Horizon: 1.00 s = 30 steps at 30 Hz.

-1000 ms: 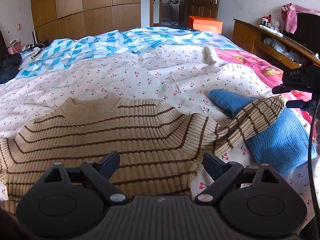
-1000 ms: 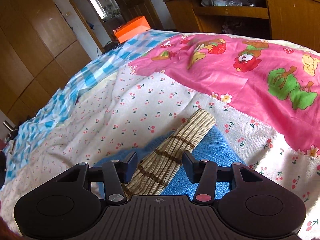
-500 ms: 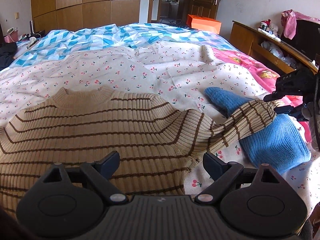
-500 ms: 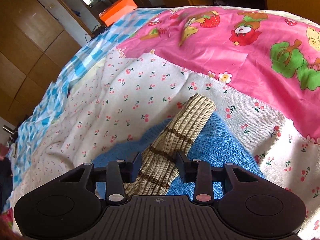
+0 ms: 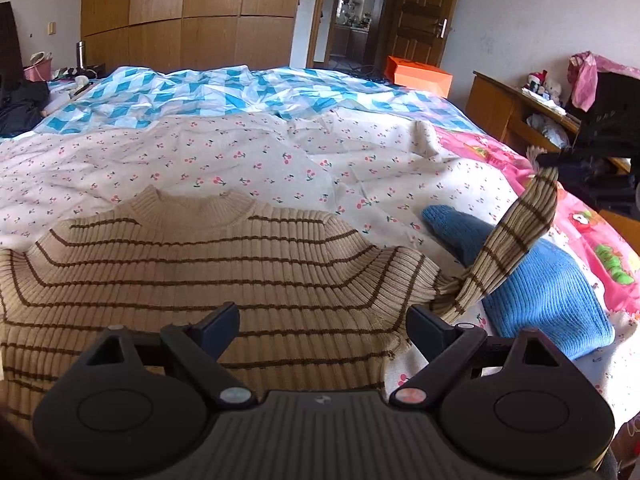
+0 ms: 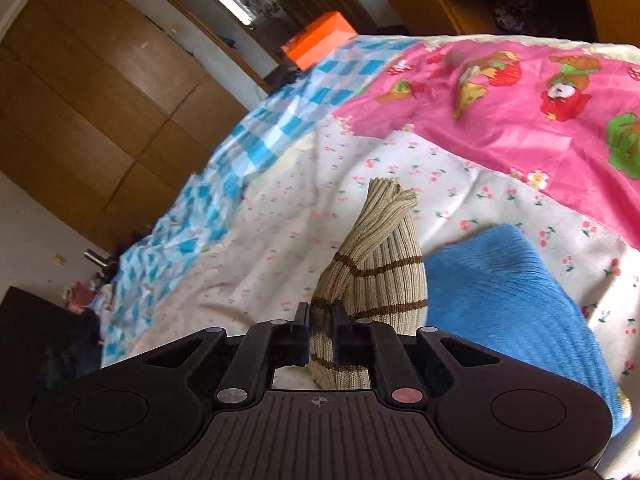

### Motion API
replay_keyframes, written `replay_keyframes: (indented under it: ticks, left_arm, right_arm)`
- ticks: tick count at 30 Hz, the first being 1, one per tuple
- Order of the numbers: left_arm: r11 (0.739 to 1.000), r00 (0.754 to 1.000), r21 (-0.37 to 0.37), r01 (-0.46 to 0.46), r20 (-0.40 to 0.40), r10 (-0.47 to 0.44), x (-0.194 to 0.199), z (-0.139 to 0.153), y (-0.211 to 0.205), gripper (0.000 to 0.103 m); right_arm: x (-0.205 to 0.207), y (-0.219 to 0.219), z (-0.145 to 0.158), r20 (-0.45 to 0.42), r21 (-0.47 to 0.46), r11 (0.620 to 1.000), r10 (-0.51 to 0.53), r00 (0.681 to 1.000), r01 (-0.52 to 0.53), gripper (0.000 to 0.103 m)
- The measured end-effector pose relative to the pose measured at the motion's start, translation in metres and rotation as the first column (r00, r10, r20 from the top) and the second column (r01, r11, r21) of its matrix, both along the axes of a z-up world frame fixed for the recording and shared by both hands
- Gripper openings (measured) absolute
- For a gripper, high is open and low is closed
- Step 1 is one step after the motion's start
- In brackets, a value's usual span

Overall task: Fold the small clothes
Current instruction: 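Carry the sleeve across the sweater body with the right gripper and release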

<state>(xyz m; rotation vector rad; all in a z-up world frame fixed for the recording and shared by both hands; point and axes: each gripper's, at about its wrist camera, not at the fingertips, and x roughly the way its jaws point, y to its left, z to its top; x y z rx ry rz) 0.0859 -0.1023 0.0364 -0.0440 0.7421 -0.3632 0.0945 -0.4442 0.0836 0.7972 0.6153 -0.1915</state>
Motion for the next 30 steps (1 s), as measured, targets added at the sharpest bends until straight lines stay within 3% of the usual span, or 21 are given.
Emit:
replay_keyframes:
  ticks: [2,5,8,12,14,15,16,18,19,22,25,30]
  left_arm:
    - [0.999,0.999,-0.03,-0.036,0.007,0.037,0.001,0.003,0.016,0.094]
    - [0.994,0.995,-0.069,-0.089,0.029,0.091,-0.001,0.009,0.044,0.094]
    - [0.984,0.985,-0.082,-0.159,0.06,0.164,-0.005,0.013,0.077,0.094]
    - [0.957,0.955,-0.079,-0.278,0.084,0.284,-0.014,0.008,0.127,0.095]
    - [0.937,0.935,-0.074,-0.342,0.07,0.347,-0.017,-0.002,0.149,0.095]
    - [0.926,0.926,-0.068,-0.37,0.055,0.374,-0.017,-0.008,0.159,0.095]
    - [0.916,0.916,-0.055,-0.396,0.036,0.398,-0.016,-0.015,0.167,0.095]
    - [0.904,0.905,-0.038,-0.425,0.008,0.426,-0.016,-0.027,0.179,0.095]
    - [0.901,0.901,-0.033,-0.433,-0.001,0.433,-0.017,-0.032,0.183,0.095]
    - [0.898,0.898,-0.016,-0.44,-0.003,0.44,-0.016,-0.043,0.189,0.095]
    - [0.907,0.907,-0.013,-0.421,0.002,0.421,-0.013,-0.048,0.188,0.095]
    - [0.915,0.914,-0.009,-0.404,0.035,0.404,-0.009,-0.043,0.186,0.095]
  right_arm:
    - [0.004,0.022,0.024,0.089,0.0,0.998,0.058,0.994,-0.059,0.01]
    - [0.021,0.065,0.062,0.227,-0.023,0.983,0.182,0.957,-0.181,0.01]
    - [0.048,0.123,0.082,0.274,-0.09,0.944,0.329,0.904,-0.317,0.009]
    - [0.098,0.22,0.063,0.205,-0.112,0.845,0.534,0.82,-0.522,0.009]
    - [0.119,0.266,0.044,0.153,-0.108,0.768,0.64,0.753,-0.631,0.009]
    - [0.132,0.298,0.029,0.089,-0.133,0.688,0.725,0.683,-0.713,0.009]
    - [0.139,0.322,0.015,0.025,-0.166,0.659,0.747,0.664,-0.734,0.013]
    - [0.15,0.355,-0.011,-0.065,-0.216,0.618,0.764,0.642,-0.756,0.013]
    - [0.152,0.361,-0.019,-0.084,-0.221,0.608,0.767,0.636,-0.763,0.013]
    - [0.143,0.345,-0.029,-0.062,-0.152,0.639,0.755,0.653,-0.754,0.013]
    - [0.121,0.325,-0.03,-0.105,-0.232,0.644,0.728,0.677,-0.729,0.014]
    - [0.115,0.285,-0.063,-0.278,-0.341,0.639,0.633,0.723,-0.69,0.014]
